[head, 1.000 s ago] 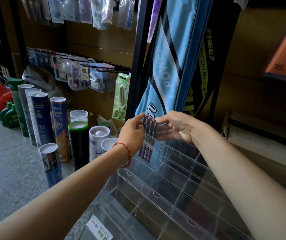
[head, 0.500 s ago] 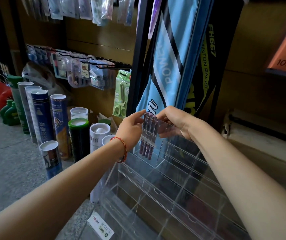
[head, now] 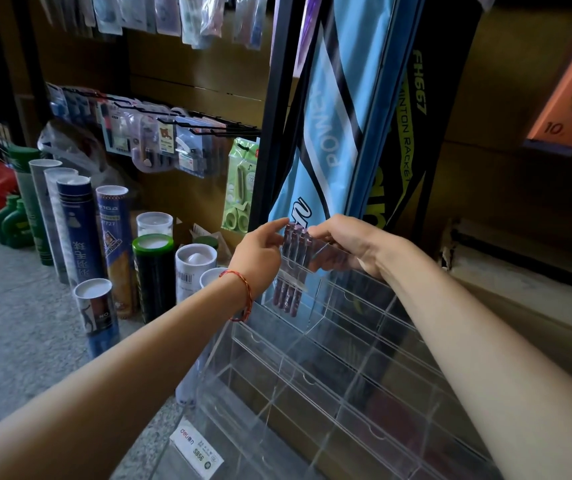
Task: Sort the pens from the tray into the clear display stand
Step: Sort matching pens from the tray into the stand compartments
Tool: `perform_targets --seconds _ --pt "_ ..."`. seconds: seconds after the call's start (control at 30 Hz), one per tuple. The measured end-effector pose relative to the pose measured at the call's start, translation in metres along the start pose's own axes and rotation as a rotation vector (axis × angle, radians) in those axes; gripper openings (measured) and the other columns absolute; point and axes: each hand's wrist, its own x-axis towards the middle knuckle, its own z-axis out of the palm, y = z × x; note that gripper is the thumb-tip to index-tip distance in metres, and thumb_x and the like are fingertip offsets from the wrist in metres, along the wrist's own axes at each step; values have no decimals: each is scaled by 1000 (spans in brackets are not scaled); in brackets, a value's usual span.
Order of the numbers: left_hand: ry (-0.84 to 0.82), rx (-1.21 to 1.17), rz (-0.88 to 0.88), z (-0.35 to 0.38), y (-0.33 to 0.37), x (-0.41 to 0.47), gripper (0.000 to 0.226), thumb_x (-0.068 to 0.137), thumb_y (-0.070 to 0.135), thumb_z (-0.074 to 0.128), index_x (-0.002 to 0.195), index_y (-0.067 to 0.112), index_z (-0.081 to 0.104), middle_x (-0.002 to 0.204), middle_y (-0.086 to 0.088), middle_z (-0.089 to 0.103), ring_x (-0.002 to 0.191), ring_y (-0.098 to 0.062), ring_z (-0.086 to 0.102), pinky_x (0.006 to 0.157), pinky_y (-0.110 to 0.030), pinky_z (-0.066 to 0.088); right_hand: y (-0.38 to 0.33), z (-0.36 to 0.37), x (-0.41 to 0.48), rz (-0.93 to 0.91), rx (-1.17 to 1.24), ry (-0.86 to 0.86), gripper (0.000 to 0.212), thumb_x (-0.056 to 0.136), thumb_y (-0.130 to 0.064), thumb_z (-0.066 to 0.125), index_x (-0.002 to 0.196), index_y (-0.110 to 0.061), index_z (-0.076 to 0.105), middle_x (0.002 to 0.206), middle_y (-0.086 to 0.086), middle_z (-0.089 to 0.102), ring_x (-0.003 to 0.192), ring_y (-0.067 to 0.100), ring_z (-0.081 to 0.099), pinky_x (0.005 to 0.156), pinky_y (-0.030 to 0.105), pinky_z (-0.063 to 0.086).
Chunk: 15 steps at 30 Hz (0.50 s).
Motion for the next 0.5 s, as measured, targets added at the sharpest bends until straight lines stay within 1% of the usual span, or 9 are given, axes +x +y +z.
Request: perform_targets --seconds 0.07,0.17,0.3,0.33,0.4,0.47,0.5 --pt "3 -1 -6 0 3 -1 55 91 -9 30 136 19 45 121 -10 56 51 -8 41 38 -8 35 -1 1 -1 -4 5 8 26 94 -18 40 76 -15 60 65 -2 61 55 11 57 59 21 40" --pt "3 7 1 1 1 -1 58 89 -11 30 136 19 44 123 -10 56 59 -6 47 41 -6 37 -2 2 -1 -15 -15 -2 26 93 -17 38 77 -15 59 64 -2 60 52 10 55 57 21 38" --pt "-19 21 12 1 0 -4 60 89 -11 32 140 21 39 130 -10 52 82 -8 51 52 -7 42 -4 6 -2 -1 -79 10 29 89 -17 35 69 -15 54 44 -5 57 34 3 47 51 19 34" --pt "-36 22 16 1 0 -5 60 90 -10 32 141 22 37 132 -9 51 80 -7 51 52 -6 41 -3 7 -2 -1 -85 30 29 89 -18 34 67 -15 53 44 -4 57 32 2 46 51 20 34" --pt "-60 5 26 2 -3 -5 60 92 -7 34 143 25 32 137 -7 47 68 0 47 49 -4 39 -2 9 -2 -4 -96 69 30 90 -20 36 66 -15 52 51 1 59 32 3 46 52 21 35" --pt "-77 -52 35 -2 -7 -8 61 93 -3 37 145 28 26 141 -2 43 66 4 42 49 -1 38 -4 9 -2 -12 -164 122 30 90 -25 41 65 -12 53 60 7 61 41 9 50 53 24 38" --pt "-78 -85 44 -5 -10 -11 62 94 -2 38 146 29 23 140 3 41 68 6 42 51 0 38 -5 7 -3 -33 -269 171 33 90 -29 44 64 -12 53 63 8 61 49 13 52 56 26 40"
